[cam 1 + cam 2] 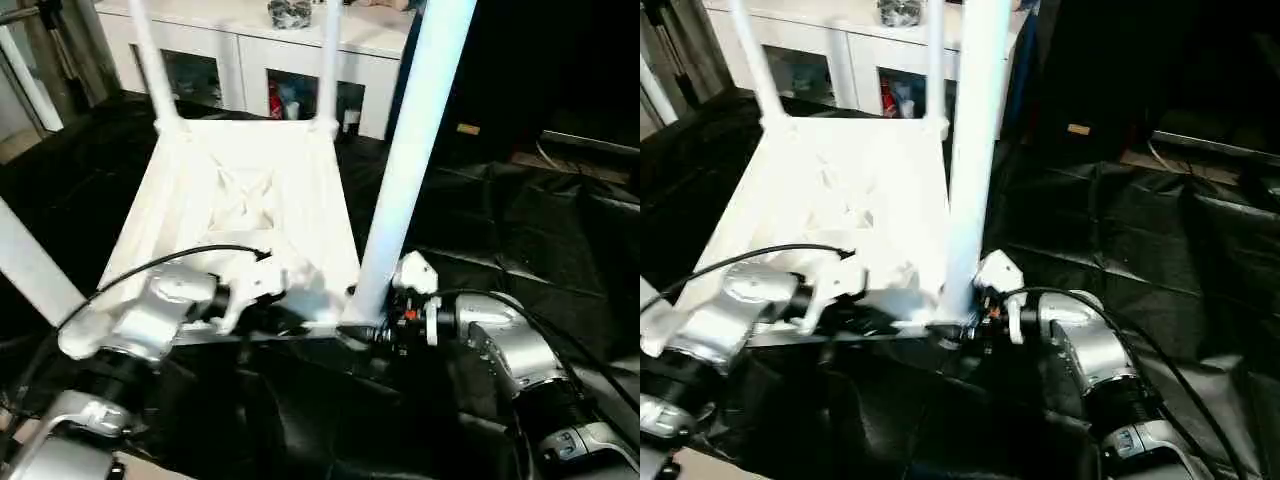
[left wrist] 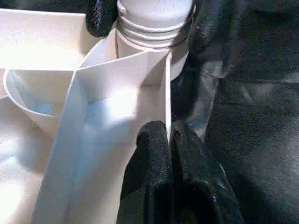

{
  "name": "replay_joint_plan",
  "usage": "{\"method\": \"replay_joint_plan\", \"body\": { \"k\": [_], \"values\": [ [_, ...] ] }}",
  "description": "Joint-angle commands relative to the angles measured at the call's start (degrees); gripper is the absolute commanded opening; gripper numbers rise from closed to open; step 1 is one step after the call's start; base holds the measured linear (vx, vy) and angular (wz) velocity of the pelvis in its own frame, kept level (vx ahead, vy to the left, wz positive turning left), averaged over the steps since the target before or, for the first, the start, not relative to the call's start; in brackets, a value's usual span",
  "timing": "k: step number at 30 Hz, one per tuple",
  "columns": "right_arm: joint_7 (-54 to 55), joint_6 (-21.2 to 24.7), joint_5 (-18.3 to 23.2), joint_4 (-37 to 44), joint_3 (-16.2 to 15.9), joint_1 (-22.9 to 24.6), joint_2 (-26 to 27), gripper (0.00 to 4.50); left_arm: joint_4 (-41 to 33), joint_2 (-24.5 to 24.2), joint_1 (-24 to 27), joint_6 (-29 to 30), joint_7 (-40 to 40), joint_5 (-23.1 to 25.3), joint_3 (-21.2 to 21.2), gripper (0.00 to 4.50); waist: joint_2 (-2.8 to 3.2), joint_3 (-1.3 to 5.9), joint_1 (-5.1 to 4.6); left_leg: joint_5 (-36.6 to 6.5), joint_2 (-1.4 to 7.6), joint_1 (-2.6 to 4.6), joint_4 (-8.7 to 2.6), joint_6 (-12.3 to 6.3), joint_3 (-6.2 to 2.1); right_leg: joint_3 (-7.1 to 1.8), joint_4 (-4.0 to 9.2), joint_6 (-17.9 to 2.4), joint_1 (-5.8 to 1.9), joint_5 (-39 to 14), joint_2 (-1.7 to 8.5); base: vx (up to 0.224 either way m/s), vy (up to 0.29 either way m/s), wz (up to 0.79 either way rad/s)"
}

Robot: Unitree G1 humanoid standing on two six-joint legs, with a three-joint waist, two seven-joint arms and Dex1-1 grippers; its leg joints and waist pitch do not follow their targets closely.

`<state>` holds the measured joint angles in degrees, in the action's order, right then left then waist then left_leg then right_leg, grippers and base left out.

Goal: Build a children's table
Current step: Rotate leg to tighten

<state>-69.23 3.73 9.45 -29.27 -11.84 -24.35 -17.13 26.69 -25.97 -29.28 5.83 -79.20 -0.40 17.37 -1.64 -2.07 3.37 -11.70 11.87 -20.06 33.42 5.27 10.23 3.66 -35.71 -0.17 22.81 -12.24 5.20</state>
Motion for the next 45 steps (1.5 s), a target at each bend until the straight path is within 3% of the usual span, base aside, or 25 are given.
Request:
{"method": "replay_joint_plan", "body": {
  "k": [1, 7, 12, 13, 14, 15, 20, 24, 26, 27, 29, 37, 41, 45],
  "values": [
    [-0.46, 0.75, -0.06, 0.76, -1.13, 0.21, -0.20, 3.08, -1.03, 0.59, 0.95, 0.06, -4.04, -1.66, 2.57, 0.00, -0.08, 2.88, 0.00, -6.13, 1.56, 0.01, -3.70, -4.74, 0.14, -2.57, 3.48, -15.80, -2.85, -0.89, 2.68, 0.000, 0.000, 0.00],
    [-1.70, 2.50, 1.01, 1.77, -1.68, 1.27, 0.23, 2.71, -0.93, 0.64, 1.08, 0.07, -3.93, -1.60, 2.05, 0.00, -0.16, 2.84, 0.17, -5.91, 1.55, -0.03, -3.65, -4.89, 0.17, -2.54, 3.43, -16.01, -2.98, -0.56, 2.75, 0.000, 0.000, 0.00],
    [5.85, 0.08, -1.29, -0.85, -0.57, 1.52, 3.08, 2.69, 1.40, 3.60, 0.16, -0.90, 4.53, 0.24, 0.78, 0.00, -0.13, 2.65, 0.19, -7.76, 1.63, 0.12, -3.91, -3.55, 0.05, -2.66, 3.86, -15.10, -2.74, -4.05, 2.94, 0.000, 0.000, 0.00],
    [15.10, -1.54, -3.88, -4.75, 0.90, 0.30, 5.61, 2.69, 2.69, 5.67, -0.60, -0.06, 9.44, 0.99, -0.03, 0.00, -0.16, 2.35, -0.16, -9.43, 1.57, -0.06, -4.15, -2.33, 0.07, -2.64, 4.25, -14.46, -2.50, -7.51, 2.93, 0.000, 0.000, 0.00],
    [19.13, -1.69, -4.86, -6.41, 1.52, -0.32, 6.61, 2.69, 3.17, 6.57, -0.91, 0.49, 11.28, 1.14, -0.41, 0.00, -0.14, 1.97, -0.32, -12.71, 1.43, 0.23, -4.45, -0.54, -0.08, -2.62, 4.97, -12.93, -2.30, -14.54, 3.10, -0.059, -0.003, -0.02],
    [22.22, -1.80, -5.46, -7.69, 2.00, -0.77, 7.46, 2.68, 3.50, 7.35, -1.18, 0.77, 12.76, 1.32, -0.64, 0.00, -0.20, 2.17, -0.47, -14.39, 1.36, 0.33, -4.51, 0.49, -0.40, -2.60, 5.34, -11.09, -2.55, -19.72, 3.32, -0.059, -0.003, -0.02],
    [33.89, 0.57, -5.03, -11.14, 3.91, -2.37, 13.95, 2.68, 6.42, 13.42, -3.54, 2.61, 23.41, 3.81, -1.06, 0.00, -0.10, 2.00, -0.91, -16.06, 1.40, 0.41, -4.68, 0.36, -0.52, -2.77, 6.09, -8.68, -1.90, -23.15, 3.15, -0.011, 0.000, 0.00],
    [39.28, 0.66, -5.76, -12.69, 4.31, -3.39, 19.09, 2.68, 7.70, 17.47, -4.45, 3.21, 28.78, 4.89, -1.45, 0.00, -0.05, 2.06, -1.16, -15.71, 1.34, 0.20, -4.75, 0.37, -0.54, -2.73, 6.04, -8.42, -1.85, -21.74, 3.02, 0.000, 0.000, 0.00],
    [38.83, -0.91, -6.48, -12.48, 2.79, -3.13, 20.62, 2.68, 7.22, 18.37, -4.21, 3.08, 28.73, 4.95, -0.70, 0.00, 0.03, 2.19, -1.00, -15.44, 1.35, 0.21, -4.69, -0.17, -0.52, -2.75, 6.10, -8.50, -1.86, -21.18, 3.15, 0.000, 0.000, 0.00],
    [38.23, -1.09, -6.29, -12.38, 2.64, -3.03, 20.82, 3.23, 7.02, 18.41, -4.09, 3.09, 28.51, 4.95, -0.52, 0.00, 0.05, 2.24, -0.99, -15.03, 1.33, 0.12, -4.72, -0.60, -0.50, -2.74, 5.96, -8.71, -1.95, -19.85, 3.03, 0.000, 0.000, 0.00],
    [37.12, -1.02, -5.72, -12.14, 2.52, -2.88, 20.76, 3.40, 6.27, 18.19, -3.62, 3.20, 27.31, 4.85, -0.14, 0.00, 0.00, 2.33, -0.95, -13.77, 1.36, -0.07, -4.77, -1.05, -0.46, -2.68, 5.74, -9.12, -2.17, -17.32, 2.96, 0.000, 0.000, 0.00],
    [28.12, -0.40, -5.26, -8.77, 1.68, -2.25, 15.35, 3.91, 2.58, 14.26, -0.75, 1.19, 18.14, 3.14, 0.69, 0.00, 0.34, 2.60, -1.00, -10.85, 1.43, -0.10, -4.64, -2.38, -0.30, -2.61, 5.22, -11.00, -2.56, -11.29, 2.92, 0.000, 0.000, 0.00],
    [19.39, 0.17, -3.01, -4.89, 0.41, -1.01, 11.93, 3.91, 1.25, 12.50, 0.07, 0.52, 14.48, 1.98, 0.81, 0.00, 0.24, 2.87, -0.75, -6.66, 1.45, -0.31, -4.17, -5.00, -0.08, -2.58, 4.33, -13.24, -3.01, -2.92, 2.81, 0.000, 0.000, 0.00],
    [8.23, 1.76, -0.89, 0.25, -1.05, 0.60, 6.20, 3.91, 0.14, 9.84, 0.68, -0.34, 9.56, 0.80, 0.53, 0.00, 0.16, 2.91, -0.26, -5.15, 1.48, -0.11, -3.99, -6.40, 0.00, -2.44, 4.07, -14.48, -3.19, -0.51, 2.79, 0.000, 0.000, 0.00]
  ]
}}
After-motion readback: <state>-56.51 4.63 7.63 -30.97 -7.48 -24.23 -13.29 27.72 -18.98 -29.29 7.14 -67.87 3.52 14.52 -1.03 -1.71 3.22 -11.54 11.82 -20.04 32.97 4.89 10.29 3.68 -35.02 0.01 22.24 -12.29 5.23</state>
